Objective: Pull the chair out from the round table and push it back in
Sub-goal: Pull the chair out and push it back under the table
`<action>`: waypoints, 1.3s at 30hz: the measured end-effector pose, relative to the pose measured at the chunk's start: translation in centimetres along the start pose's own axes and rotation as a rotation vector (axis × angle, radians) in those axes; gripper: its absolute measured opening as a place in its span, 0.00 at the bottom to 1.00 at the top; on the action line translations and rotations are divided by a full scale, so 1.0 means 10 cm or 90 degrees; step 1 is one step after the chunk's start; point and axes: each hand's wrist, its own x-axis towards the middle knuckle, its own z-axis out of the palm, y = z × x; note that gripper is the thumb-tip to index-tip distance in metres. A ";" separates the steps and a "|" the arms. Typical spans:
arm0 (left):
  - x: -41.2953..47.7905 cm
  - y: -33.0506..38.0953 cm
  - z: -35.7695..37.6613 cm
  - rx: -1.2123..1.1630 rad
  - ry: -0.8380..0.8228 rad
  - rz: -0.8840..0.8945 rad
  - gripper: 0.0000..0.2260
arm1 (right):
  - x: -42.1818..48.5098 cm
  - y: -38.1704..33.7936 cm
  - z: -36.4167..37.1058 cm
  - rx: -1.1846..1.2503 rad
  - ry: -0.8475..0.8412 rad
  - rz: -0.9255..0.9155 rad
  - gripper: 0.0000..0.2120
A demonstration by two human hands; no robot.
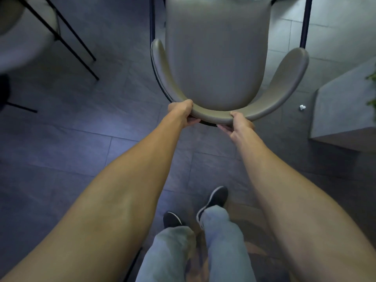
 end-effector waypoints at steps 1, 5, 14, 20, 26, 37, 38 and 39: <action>0.04 0.12 0.04 0.009 0.005 -0.004 0.10 | 0.02 -0.10 0.08 0.004 -0.001 0.000 0.08; 0.16 0.62 0.20 0.013 0.015 0.000 0.14 | 0.09 -0.53 0.43 0.014 0.020 -0.002 0.09; 0.49 1.51 0.54 0.019 0.051 -0.009 0.15 | 0.29 -1.30 1.06 -0.038 0.000 -0.002 0.10; 0.63 1.79 0.63 0.029 0.033 -0.029 0.16 | 0.42 -1.51 1.27 -0.027 0.011 0.004 0.11; 0.60 1.77 0.56 0.081 0.047 0.024 0.15 | 0.36 -1.52 1.26 -0.081 0.050 -0.013 0.10; 0.31 1.79 0.34 0.953 0.192 0.742 0.22 | 0.09 -1.89 0.99 -1.007 0.179 -0.434 0.24; 0.27 1.78 0.40 0.977 0.164 0.787 0.21 | 0.08 -1.88 0.99 -1.042 0.141 -0.502 0.20; 0.25 1.74 0.46 1.008 0.140 0.815 0.22 | 0.09 -1.85 0.99 -1.070 0.085 -0.559 0.17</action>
